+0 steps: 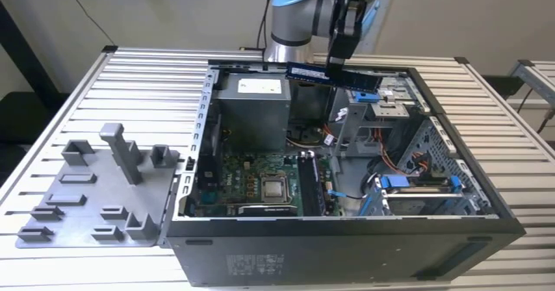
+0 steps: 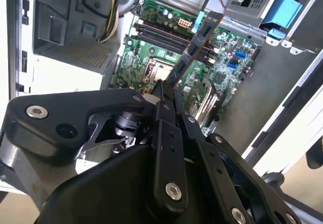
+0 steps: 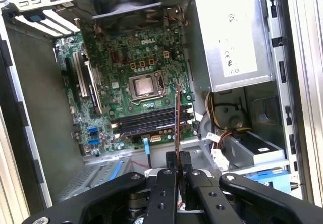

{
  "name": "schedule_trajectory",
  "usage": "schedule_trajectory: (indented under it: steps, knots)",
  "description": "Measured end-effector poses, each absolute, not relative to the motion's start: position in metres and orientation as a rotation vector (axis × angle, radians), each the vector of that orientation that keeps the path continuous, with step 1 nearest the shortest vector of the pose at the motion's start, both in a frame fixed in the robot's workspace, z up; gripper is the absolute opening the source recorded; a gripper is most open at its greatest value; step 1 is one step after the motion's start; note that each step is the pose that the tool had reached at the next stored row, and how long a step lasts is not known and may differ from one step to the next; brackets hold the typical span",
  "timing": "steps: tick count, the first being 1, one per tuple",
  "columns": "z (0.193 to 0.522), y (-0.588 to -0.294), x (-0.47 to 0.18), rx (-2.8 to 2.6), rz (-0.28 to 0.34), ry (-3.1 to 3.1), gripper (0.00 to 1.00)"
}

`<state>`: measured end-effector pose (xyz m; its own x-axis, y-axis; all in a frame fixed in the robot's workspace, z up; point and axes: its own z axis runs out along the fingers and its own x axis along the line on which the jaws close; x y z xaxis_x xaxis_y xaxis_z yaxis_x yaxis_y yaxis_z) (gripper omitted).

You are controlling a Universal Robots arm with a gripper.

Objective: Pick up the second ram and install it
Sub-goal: 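Insert the second ram into the second slot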

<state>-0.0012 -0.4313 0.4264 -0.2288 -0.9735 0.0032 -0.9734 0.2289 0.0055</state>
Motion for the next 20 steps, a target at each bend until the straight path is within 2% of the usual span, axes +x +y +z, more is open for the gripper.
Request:
schedule_trajectory:
  steps: [20]
  knots:
    - [0.4257,-0.4313,-0.0011,1.813,-0.004,-2.559,0.14]
